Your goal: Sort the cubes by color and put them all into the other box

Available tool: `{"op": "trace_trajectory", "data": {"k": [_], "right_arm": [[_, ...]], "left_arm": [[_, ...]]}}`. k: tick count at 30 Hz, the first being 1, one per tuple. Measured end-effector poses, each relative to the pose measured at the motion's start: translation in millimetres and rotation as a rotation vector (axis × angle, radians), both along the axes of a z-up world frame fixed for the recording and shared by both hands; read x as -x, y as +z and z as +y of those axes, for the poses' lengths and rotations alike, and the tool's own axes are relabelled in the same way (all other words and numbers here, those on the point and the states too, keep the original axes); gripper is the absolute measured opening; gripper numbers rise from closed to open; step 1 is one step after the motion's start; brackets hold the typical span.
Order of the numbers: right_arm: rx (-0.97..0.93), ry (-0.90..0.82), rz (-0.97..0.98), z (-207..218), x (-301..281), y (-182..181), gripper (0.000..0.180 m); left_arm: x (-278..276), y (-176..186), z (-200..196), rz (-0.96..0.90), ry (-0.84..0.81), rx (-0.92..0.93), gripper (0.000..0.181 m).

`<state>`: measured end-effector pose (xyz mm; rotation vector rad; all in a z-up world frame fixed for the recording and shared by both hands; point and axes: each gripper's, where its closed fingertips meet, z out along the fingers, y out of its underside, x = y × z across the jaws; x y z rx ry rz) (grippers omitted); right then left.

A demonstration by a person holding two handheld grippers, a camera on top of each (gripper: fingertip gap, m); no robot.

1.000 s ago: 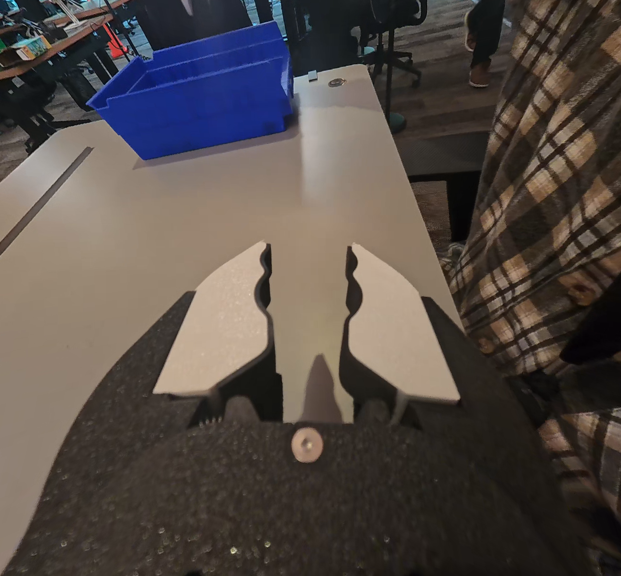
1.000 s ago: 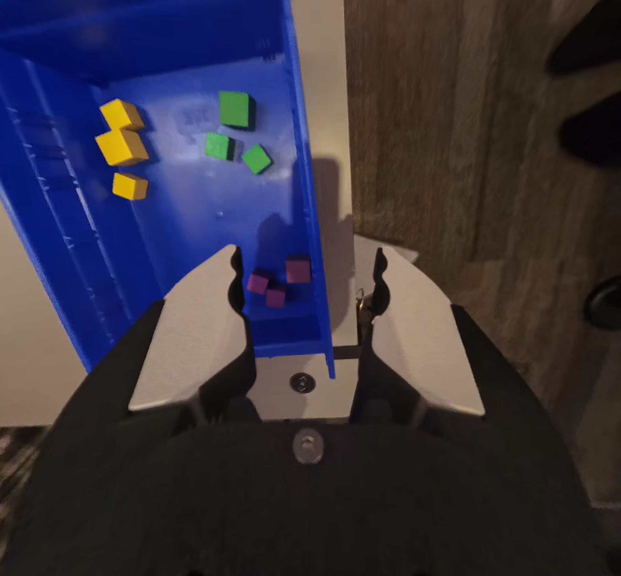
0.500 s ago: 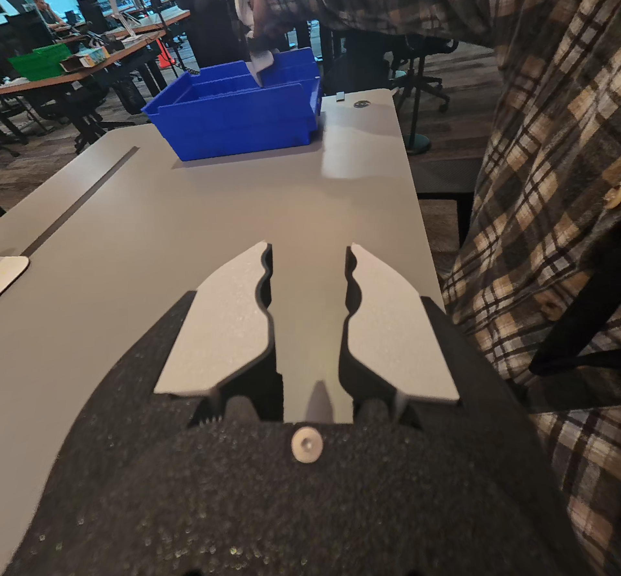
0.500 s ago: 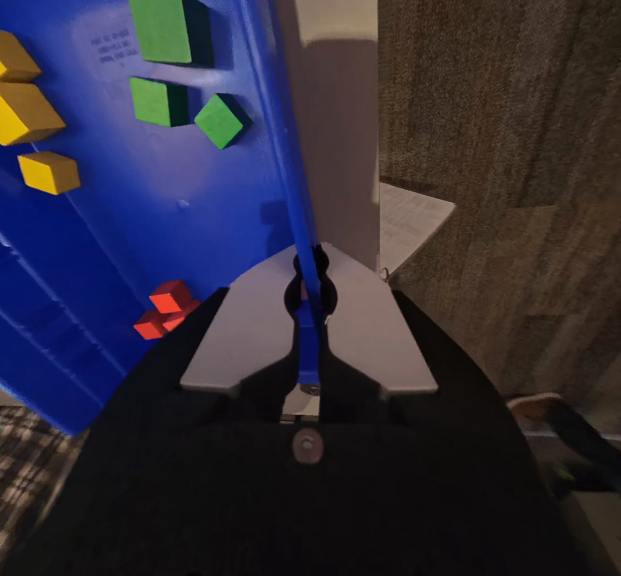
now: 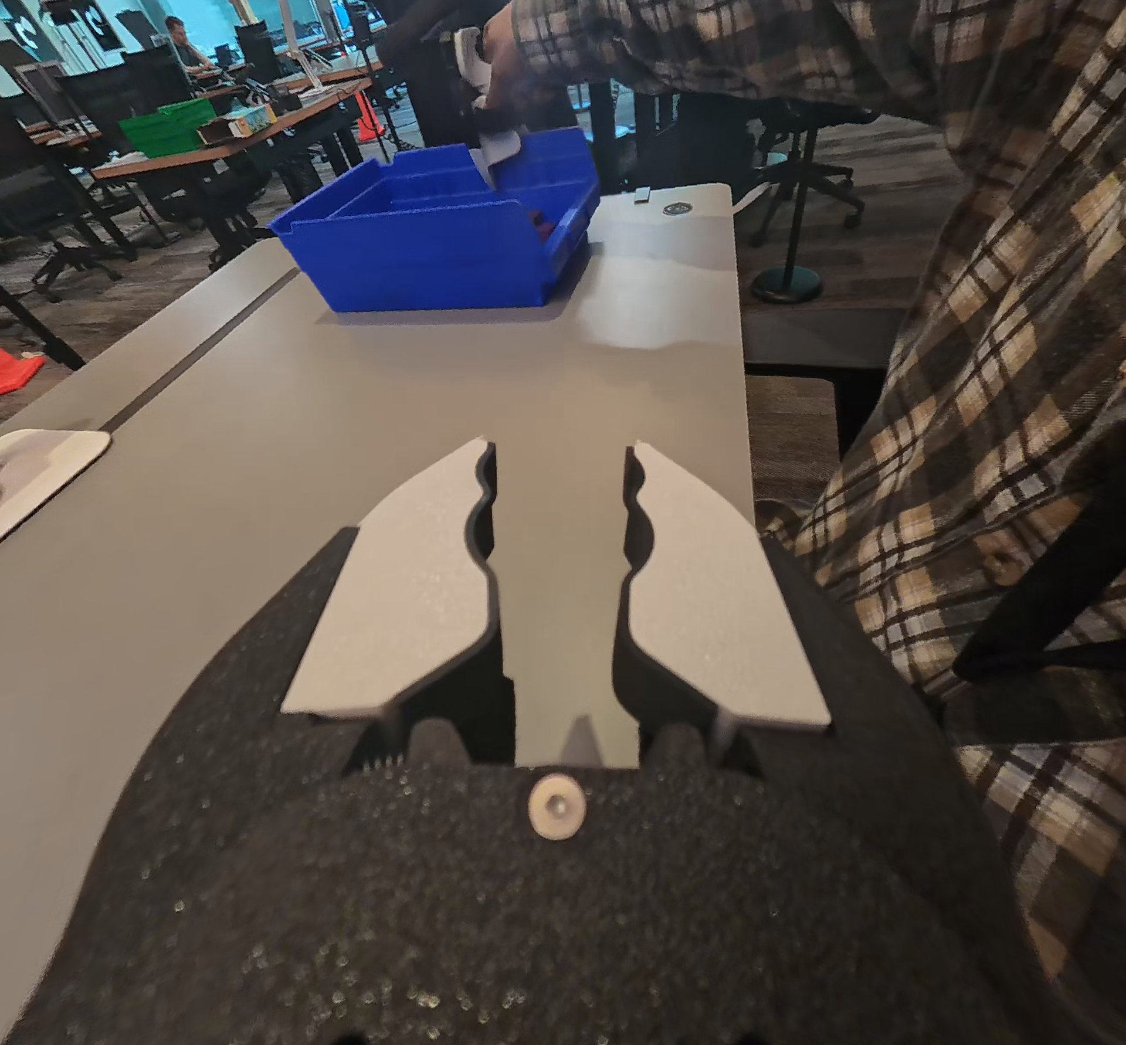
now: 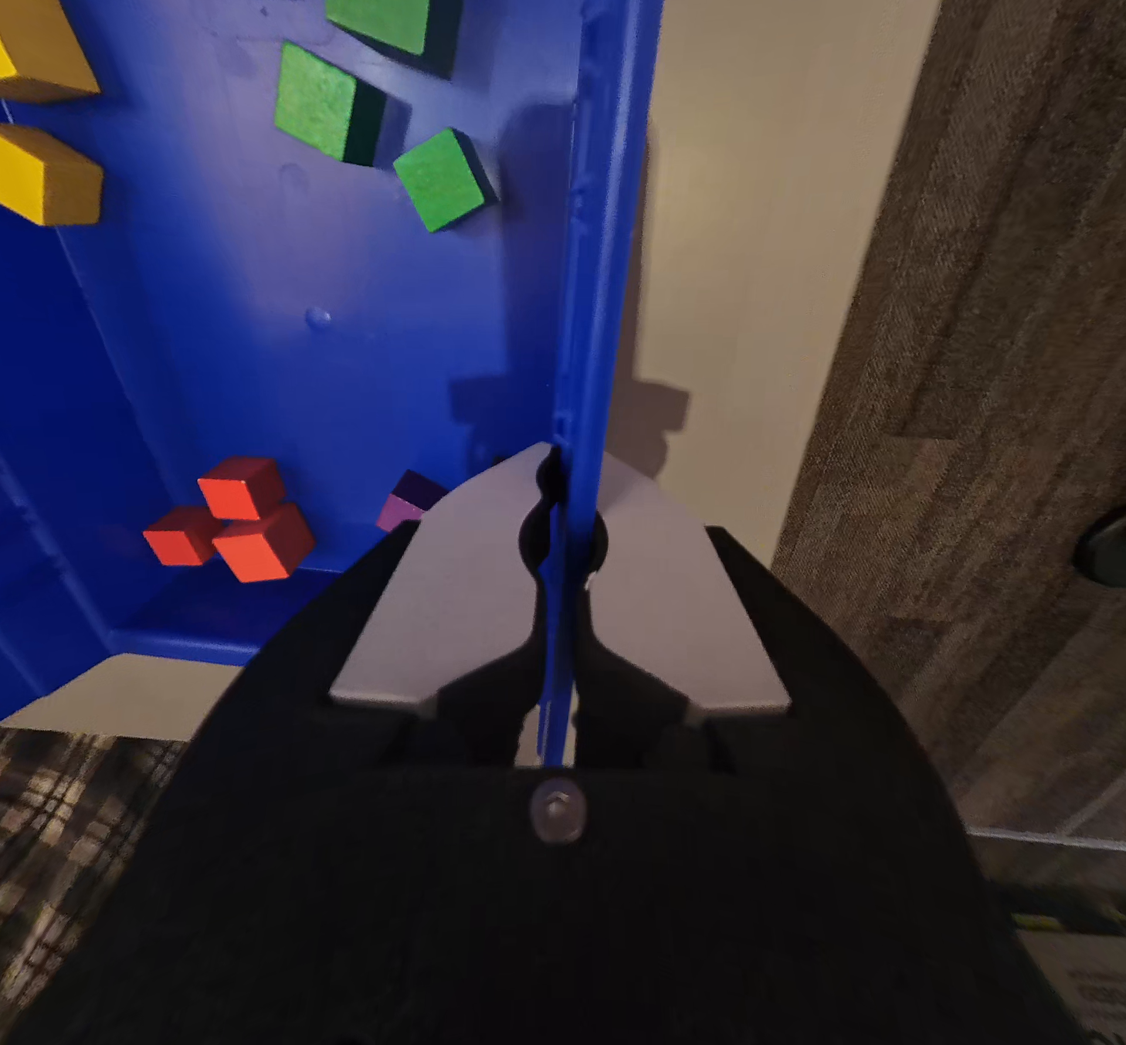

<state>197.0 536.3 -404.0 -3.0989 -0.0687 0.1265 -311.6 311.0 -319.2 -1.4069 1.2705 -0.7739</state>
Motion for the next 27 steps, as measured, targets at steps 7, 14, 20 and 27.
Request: {"op": "trace_trajectory", "data": {"k": [7,14,20,27], "right_arm": [[0.009,0.045,0.0,15,71,0,0.002],[0.074,0.103,-0.007,31,182,1,0.002],[0.133,0.165,-0.013,38,287,2,0.002],[0.21,0.218,-0.028,40,396,3,0.002]], "left_arm": [[18,14,-7,-0.059,0.06,0.011,0.038],[34,19,-13,-0.088,0.099,0.011,0.037],[49,20,-22,-0.089,0.122,0.002,0.037],[68,24,-29,-0.105,0.155,-0.017,0.037]]}}
